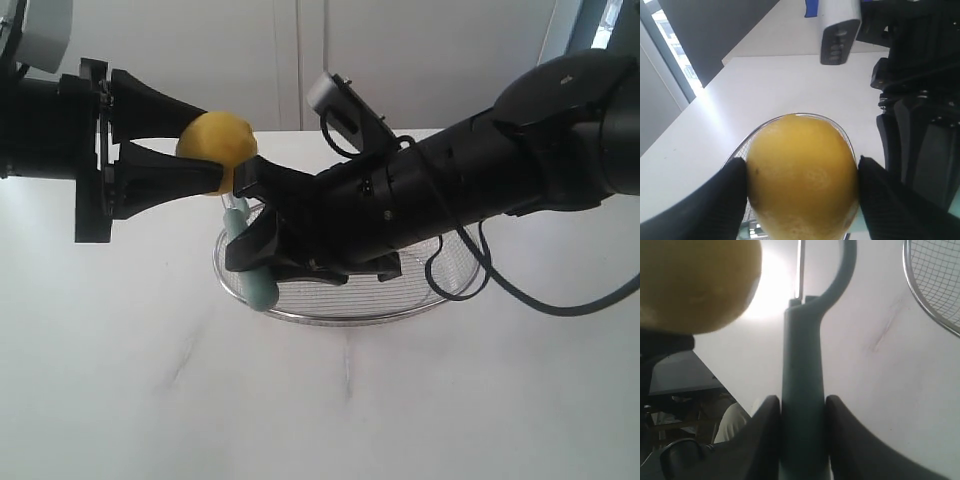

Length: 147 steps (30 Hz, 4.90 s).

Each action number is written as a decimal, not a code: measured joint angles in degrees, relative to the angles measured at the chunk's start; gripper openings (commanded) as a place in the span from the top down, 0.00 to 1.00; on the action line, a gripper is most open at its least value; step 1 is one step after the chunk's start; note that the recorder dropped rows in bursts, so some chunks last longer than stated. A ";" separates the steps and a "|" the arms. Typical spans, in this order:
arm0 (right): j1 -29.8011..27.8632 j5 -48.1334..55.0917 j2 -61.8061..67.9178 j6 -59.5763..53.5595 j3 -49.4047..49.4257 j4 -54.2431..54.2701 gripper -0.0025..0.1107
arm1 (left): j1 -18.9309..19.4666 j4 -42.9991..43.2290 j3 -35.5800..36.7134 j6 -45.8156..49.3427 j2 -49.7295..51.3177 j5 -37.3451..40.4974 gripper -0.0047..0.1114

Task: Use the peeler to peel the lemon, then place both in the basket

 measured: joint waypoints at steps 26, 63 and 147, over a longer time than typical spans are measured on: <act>-0.36 -1.06 0.00 -0.21 0.00 -1.23 0.98 | 0.00 1.98 0.14 0.00 0.00 -3.50 0.96; -2.24 -4.28 -22.10 28.14 0.00 -43.17 0.98 | 0.00 1.98 0.14 0.00 0.00 -2.50 0.96; -5.10 -0.99 -12.05 -19.04 8.39 12.10 0.98 | 0.00 1.98 0.14 0.00 0.00 -2.26 0.96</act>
